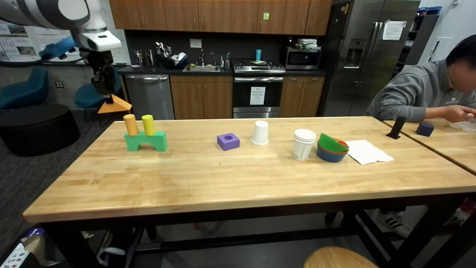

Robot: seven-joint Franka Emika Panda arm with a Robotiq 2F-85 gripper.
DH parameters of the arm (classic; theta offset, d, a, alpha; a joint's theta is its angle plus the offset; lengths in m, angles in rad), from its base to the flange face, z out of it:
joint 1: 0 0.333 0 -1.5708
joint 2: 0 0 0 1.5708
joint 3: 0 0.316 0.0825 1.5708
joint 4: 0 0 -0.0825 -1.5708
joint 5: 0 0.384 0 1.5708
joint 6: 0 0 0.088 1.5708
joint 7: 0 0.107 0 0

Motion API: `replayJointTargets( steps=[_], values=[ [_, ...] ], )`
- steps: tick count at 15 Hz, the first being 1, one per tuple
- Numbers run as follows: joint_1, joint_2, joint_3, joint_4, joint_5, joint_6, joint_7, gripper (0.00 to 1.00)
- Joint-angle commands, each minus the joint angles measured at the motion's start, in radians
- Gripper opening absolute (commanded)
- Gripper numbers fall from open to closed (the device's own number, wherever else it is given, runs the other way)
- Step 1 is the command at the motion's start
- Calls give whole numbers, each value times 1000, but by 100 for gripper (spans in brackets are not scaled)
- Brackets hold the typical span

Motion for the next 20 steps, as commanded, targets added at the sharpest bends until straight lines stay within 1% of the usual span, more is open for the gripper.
replayJointTargets(
  steps=[1,10,20],
  values=[
    [4,12,-12,18,-2,-13,12,16],
    [2,41,-22,35,-12,-6,17,16],
    [10,93,-27,117,-22,-5,6,16]
  ],
)
